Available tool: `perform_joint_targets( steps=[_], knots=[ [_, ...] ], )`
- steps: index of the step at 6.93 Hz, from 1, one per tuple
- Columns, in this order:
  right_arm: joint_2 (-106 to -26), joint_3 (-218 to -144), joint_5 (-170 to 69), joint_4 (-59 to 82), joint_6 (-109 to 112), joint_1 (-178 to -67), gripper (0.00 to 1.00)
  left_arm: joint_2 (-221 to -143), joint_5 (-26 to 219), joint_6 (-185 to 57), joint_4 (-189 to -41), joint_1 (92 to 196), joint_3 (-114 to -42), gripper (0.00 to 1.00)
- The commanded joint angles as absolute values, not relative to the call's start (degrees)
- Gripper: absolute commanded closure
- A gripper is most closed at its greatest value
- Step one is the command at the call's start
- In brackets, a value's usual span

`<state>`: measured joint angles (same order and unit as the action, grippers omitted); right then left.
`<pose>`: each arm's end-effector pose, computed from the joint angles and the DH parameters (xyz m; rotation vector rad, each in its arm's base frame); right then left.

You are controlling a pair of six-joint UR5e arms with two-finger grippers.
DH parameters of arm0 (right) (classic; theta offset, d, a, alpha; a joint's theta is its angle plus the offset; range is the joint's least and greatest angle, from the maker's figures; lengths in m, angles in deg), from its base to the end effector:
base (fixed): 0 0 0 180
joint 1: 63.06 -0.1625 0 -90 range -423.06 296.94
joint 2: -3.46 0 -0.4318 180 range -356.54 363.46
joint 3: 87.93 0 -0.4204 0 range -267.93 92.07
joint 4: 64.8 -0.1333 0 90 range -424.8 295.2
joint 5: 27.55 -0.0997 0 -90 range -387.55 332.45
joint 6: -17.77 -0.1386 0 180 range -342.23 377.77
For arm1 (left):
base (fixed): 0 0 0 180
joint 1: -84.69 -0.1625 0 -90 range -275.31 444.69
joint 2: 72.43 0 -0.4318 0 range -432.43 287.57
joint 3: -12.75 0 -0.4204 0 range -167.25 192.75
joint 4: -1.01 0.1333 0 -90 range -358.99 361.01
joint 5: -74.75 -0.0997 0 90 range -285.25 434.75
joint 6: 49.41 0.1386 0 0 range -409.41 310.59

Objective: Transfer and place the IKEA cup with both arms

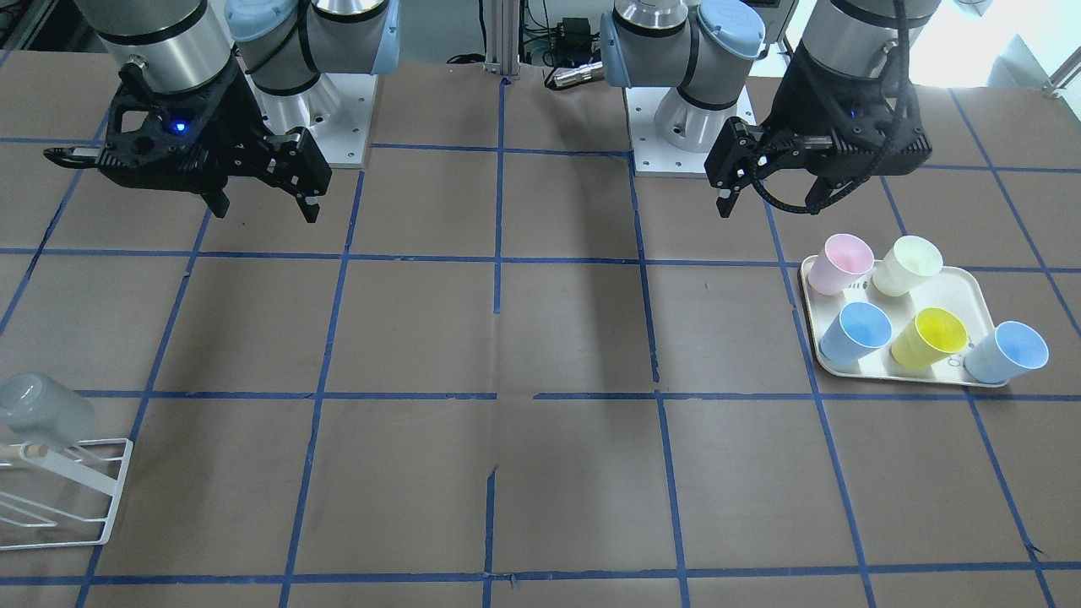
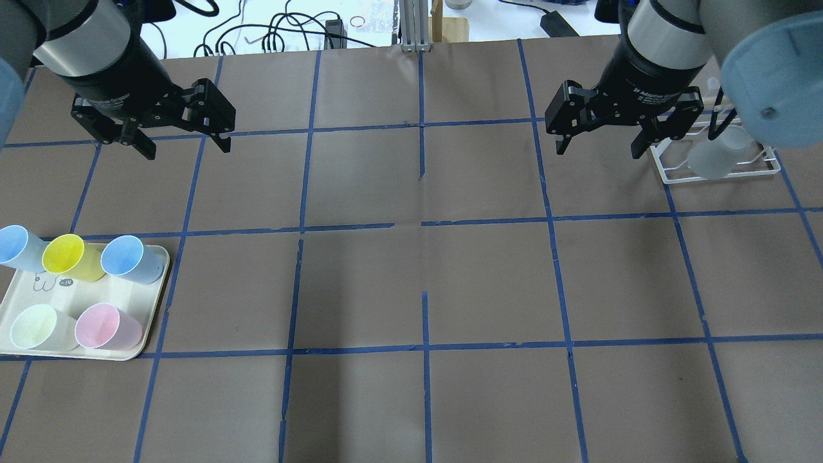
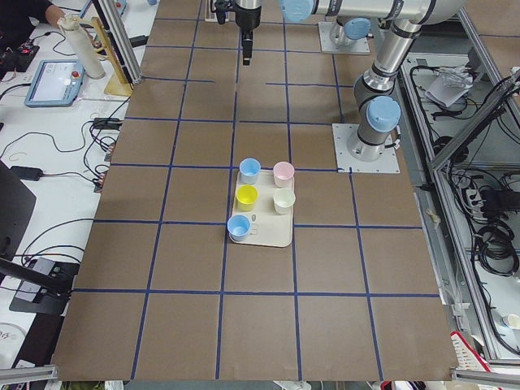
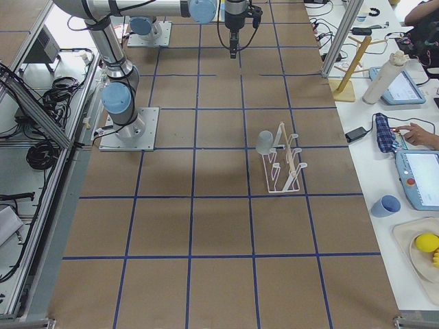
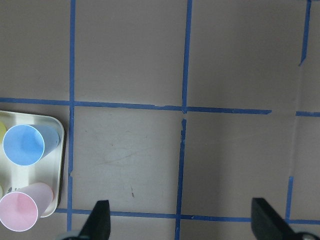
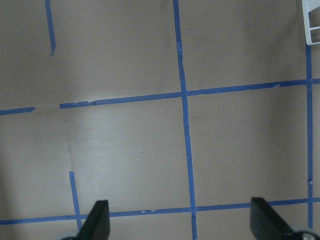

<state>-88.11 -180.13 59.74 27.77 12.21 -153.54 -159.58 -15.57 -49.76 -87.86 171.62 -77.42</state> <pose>0.1441 -0.5117 0.4545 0.1358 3.0892 -0.0484 -0.1052 -0.5135 0.4818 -0.0938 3.1313 -0.1040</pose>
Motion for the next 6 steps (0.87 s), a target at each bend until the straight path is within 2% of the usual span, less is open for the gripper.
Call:
perform_joint_targets(
  steps=[1, 6],
  knots=[
    [-88.0, -180.0, 59.8, 27.8, 12.3, -153.5, 0.0, -159.4, -15.5, -49.8, -87.8, 171.6, -77.5, 0.0],
    [-88.0, -180.0, 59.7, 27.8, 12.3, -153.5, 0.0, -159.3, -15.3, -49.8, -87.6, 171.6, -77.6, 0.0]
  ],
)
